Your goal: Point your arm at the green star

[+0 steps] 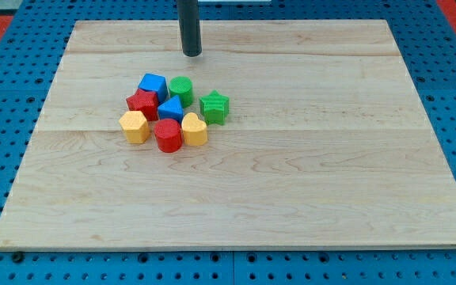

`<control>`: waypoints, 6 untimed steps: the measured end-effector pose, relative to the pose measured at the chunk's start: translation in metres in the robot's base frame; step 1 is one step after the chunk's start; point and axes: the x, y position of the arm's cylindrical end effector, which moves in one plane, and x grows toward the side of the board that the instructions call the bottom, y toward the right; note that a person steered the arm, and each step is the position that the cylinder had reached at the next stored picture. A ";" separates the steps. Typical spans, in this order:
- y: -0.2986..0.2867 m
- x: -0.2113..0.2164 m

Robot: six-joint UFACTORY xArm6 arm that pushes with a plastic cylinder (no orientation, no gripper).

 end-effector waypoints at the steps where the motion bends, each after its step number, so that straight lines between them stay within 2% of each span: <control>1: 0.000 0.000; 5: 0.035 0.006; 6: 0.075 0.006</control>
